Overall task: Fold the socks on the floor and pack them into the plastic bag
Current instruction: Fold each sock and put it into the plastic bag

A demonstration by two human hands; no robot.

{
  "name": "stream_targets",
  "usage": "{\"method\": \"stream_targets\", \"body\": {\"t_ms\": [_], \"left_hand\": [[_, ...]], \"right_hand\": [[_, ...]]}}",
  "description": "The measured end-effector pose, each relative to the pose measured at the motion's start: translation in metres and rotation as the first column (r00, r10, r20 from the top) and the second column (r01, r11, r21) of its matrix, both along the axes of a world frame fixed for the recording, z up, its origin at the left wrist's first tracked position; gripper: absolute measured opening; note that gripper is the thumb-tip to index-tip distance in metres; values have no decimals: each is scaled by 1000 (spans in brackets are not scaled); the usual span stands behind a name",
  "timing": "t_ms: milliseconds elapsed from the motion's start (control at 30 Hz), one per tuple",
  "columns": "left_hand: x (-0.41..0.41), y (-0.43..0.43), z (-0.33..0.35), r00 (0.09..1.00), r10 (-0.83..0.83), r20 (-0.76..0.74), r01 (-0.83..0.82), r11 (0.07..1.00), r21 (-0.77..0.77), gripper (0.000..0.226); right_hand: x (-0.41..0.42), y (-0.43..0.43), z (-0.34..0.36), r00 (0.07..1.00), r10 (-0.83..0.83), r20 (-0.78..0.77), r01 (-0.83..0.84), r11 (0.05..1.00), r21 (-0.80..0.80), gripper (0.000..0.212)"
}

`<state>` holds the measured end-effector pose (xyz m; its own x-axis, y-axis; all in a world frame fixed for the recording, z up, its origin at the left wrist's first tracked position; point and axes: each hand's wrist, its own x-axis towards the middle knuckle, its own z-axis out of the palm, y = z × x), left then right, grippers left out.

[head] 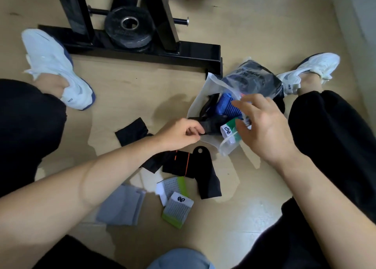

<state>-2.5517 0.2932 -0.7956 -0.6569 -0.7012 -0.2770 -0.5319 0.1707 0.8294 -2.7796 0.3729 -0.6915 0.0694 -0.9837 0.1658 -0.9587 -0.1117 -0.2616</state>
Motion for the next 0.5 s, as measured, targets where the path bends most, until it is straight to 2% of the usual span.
{"method": "stream_targets", "body": {"t_ms": [67,200,267,333,400,500], "left_hand": [[19,7,-7,989,-50,141,60,996,-67,21],[35,17,-38,930,-144,338,209,964,-165,36],[31,23,-52,869,-192,457,308,931,-195,54],[25,29,-63,759,-237,606,442,871,-213,66],[20,37,-71,672,-242,700,533,814,-230,66],[18,43,-77,617,-202,761,564,788,-248,53]], "right_hand": [[8,5,5,999,12,45,-11,1000,-23,36],[22,13,-5,978,96,185,-124,981,148,30],[25,15,-17,961,133,241,-200,939,281,31],[27,16,-30,951,144,272,-243,895,375,30],[31,16,-40,948,144,285,-261,863,432,31],[35,16,-48,947,138,289,-275,813,513,30]]}}
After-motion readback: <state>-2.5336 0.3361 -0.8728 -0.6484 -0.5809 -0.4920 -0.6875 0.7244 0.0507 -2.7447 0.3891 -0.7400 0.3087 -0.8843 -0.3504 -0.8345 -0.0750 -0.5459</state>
